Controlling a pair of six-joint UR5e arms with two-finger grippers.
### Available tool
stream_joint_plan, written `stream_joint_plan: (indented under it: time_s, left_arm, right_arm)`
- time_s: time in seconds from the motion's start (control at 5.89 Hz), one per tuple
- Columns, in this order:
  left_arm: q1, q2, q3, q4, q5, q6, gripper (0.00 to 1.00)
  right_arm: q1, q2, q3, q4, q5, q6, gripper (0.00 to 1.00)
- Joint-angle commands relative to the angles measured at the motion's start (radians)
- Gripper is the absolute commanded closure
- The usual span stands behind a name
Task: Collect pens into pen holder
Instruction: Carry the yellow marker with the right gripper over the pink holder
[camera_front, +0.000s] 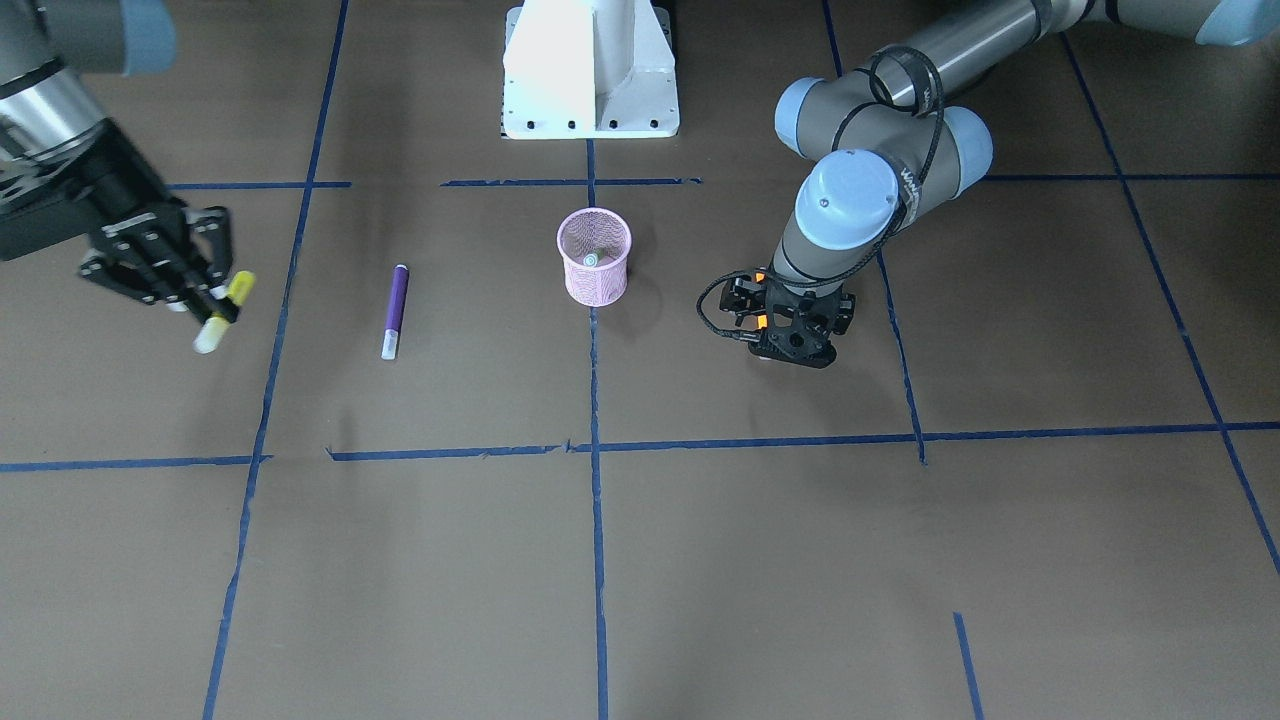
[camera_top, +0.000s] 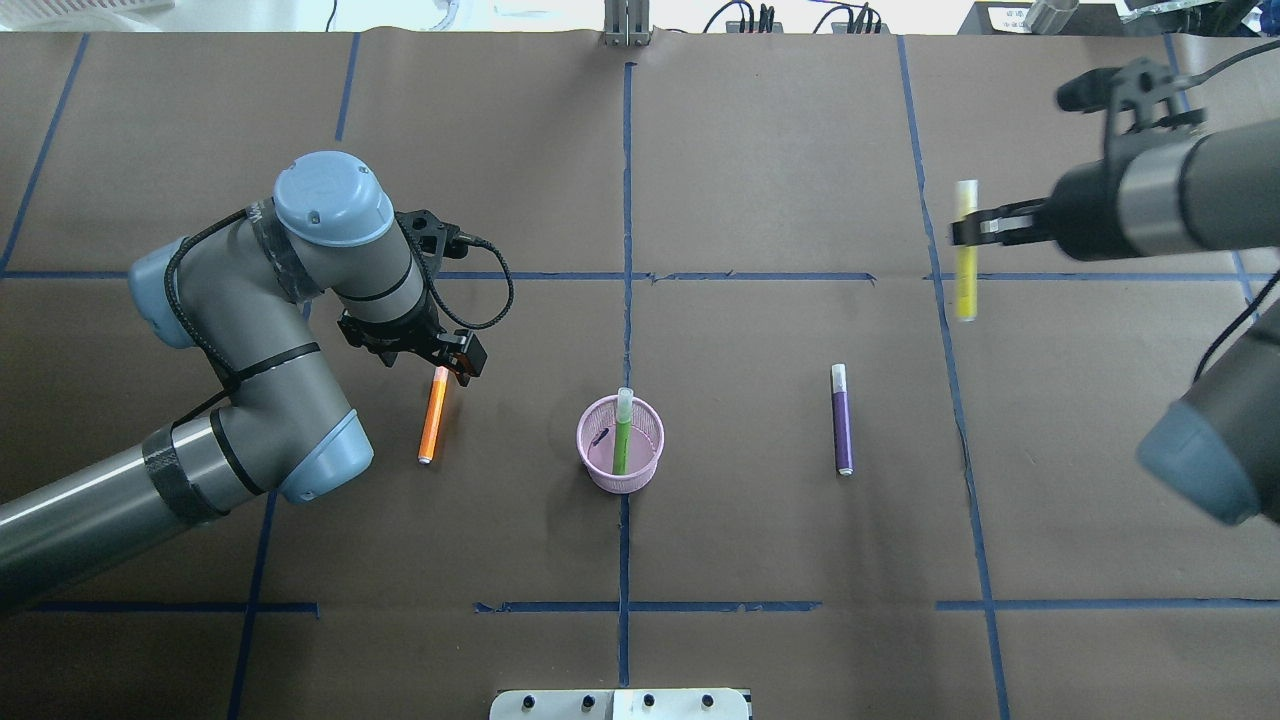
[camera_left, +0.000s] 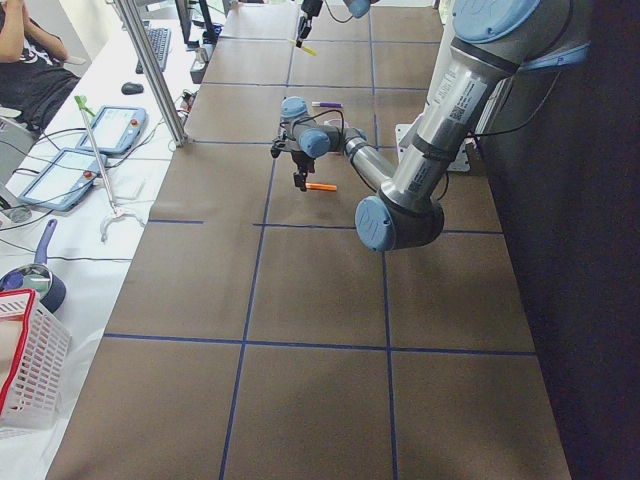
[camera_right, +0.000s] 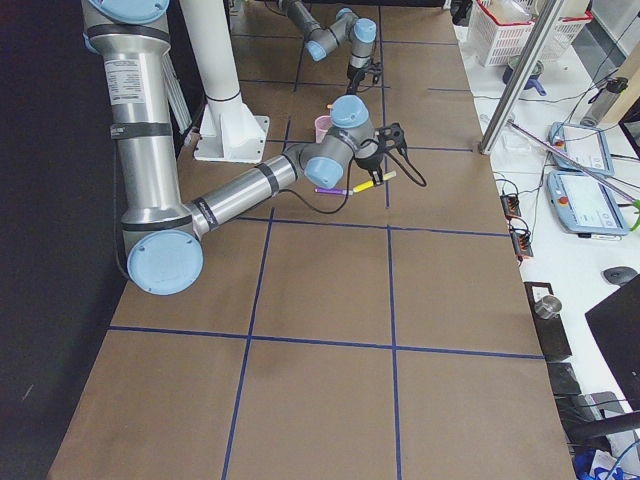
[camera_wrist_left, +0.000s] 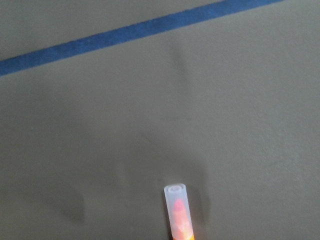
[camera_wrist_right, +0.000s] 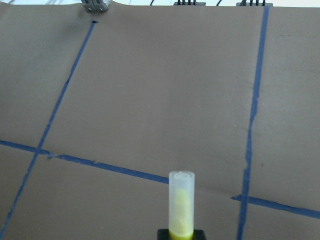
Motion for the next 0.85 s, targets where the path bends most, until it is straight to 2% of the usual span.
stream_joint_plan:
  time_s: [0.0, 0.34, 0.68]
  left_arm:
    - [0.012, 0.003, 0.017, -0.035, 0.001, 0.000, 0.00]
    - [0.020, 0.008, 0.017, -0.035, 0.001, -0.008, 0.00]
    - [0.032, 0.000, 0.017, -0.035, 0.026, -0.054, 0.00]
  right_arm:
    - [-0.203, 0.043, 0.062, -0.009, -0.242, 0.077, 1.00]
    - [-0.353, 0.075, 0.101, -0.009, -0.383, 0.102, 1.00]
    - [-0.506, 0.134, 0.102, -0.009, -0.549, 0.133, 1.00]
